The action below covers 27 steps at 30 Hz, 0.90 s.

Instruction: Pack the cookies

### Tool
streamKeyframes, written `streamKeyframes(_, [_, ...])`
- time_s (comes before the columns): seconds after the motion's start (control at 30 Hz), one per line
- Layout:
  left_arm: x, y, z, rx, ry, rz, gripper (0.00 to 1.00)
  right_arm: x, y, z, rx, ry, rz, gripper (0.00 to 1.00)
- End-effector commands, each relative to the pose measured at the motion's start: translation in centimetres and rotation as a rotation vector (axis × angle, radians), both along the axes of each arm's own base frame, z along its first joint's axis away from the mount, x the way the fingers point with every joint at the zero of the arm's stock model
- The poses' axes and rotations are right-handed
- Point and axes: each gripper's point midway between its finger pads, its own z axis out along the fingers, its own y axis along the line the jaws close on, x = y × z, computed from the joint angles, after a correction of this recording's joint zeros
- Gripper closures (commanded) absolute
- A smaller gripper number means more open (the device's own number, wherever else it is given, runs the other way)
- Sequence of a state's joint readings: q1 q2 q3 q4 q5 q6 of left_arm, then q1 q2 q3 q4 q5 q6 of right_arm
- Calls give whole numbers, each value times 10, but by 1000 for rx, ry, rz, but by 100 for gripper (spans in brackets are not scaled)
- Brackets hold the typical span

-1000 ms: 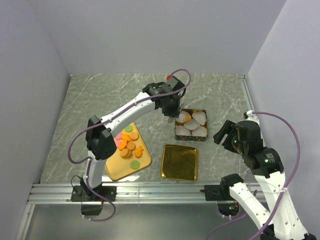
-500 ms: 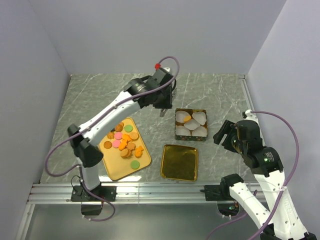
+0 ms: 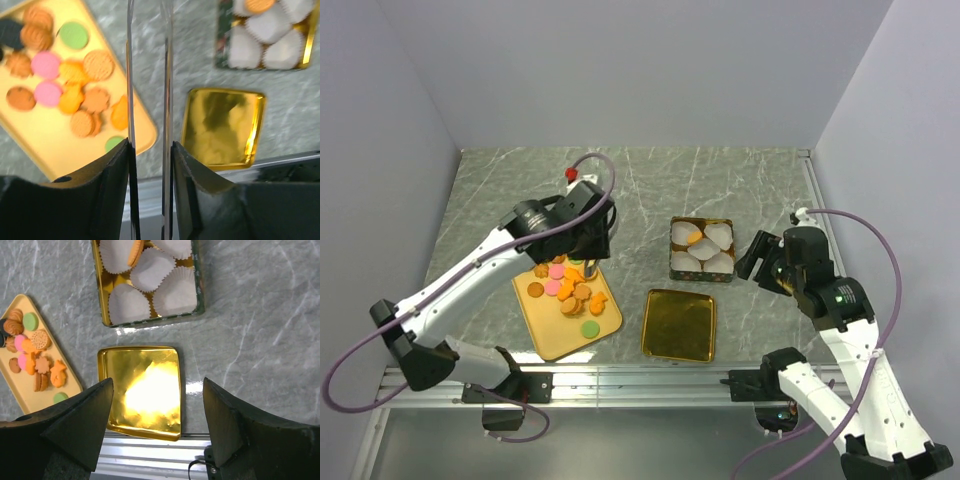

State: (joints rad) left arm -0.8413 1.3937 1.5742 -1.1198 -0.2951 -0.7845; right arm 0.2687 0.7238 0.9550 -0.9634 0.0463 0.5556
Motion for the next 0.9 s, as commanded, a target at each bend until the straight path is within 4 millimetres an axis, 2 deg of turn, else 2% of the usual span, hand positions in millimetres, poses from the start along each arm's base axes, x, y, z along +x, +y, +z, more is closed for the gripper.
streamKeyframes(0.0, [-18,26,-8,6,24,86,57,10,10,5,32,-38,30,21])
streamKeyframes(0.13, [-38,46,-17,0,55,124,53,12,13,2,39,-33,41,21])
streamKeyframes(0.33, [-51,67,-35,61,102,181,41,13,14,-5,37,-20,43,21])
streamKeyframes(0.63, [-46,90,-46,151,140,255,34,9,23,-21,55,23,82,22])
streamKeyframes(0.87, [-31,110,-57,156,145,297,36,10,33,-24,79,30,137,22])
